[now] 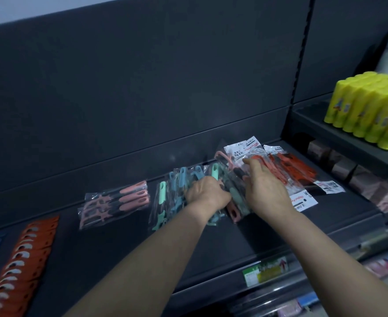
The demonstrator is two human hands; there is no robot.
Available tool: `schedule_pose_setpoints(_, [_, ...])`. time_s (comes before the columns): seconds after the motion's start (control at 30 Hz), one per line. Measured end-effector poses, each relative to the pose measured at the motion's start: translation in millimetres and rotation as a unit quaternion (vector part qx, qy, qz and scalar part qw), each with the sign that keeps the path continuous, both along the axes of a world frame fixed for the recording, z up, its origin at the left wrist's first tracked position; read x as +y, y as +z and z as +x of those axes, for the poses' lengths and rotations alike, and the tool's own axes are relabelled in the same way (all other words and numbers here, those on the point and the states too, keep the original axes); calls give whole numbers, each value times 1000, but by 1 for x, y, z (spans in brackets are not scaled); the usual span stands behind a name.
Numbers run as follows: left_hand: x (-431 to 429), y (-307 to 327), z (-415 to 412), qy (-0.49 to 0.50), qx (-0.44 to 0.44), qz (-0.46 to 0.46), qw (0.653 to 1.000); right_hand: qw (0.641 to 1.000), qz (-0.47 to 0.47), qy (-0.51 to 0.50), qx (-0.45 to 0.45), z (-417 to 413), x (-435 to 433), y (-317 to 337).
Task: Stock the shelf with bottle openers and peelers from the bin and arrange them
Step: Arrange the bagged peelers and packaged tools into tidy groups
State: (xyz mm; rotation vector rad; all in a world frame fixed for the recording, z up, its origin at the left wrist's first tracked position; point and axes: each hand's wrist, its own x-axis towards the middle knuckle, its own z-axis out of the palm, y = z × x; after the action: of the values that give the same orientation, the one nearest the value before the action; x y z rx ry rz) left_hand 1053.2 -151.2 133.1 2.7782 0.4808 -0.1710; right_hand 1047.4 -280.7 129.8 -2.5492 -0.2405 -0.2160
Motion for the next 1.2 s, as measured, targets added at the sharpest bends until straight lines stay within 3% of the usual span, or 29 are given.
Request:
schedule_pose_setpoints(0.27, [10, 6, -4, -4, -58, -211, 976, 999, 29, -12, -7, 0, -8, 8])
schedule_pose_setpoints(0.37, [11, 10, -4, -3, -132, -319, 938, 1000, 25, -14, 11, 1, -6, 10])
schedule_pose_setpoints(0.53, [22, 12, -11, 5, -235, -418, 877, 997, 54, 7, 56, -1, 12, 18])
schedule_pose_setpoints(0.63, [34, 5, -18, -22, -229, -482, 846, 994, 69, 39, 82, -4, 27, 25])
schedule_pose_setpoints(0.8, [62, -2, -31, -40, -208, -443, 871, 988, 78, 74, 108, -7, 50, 29])
schedule_pose_setpoints(0.9, [83, 0, -38, 19, -190, -421, 887, 991, 49, 71, 103, -11, 62, 28])
schedule_pose_setpoints(1.03, [113, 19, -46, 138, -244, -487, 827, 989, 33, 102, 98, -19, 79, 25])
schedule_pose_setpoints(1.13, [133, 22, -52, 167, -260, -532, 788, 992, -17, 91, 85, -25, 90, 24])
schedule_pose_setpoints(1.2, [145, 20, -58, 166, -260, -541, 782, 993, -48, 83, 66, -28, 97, 25])
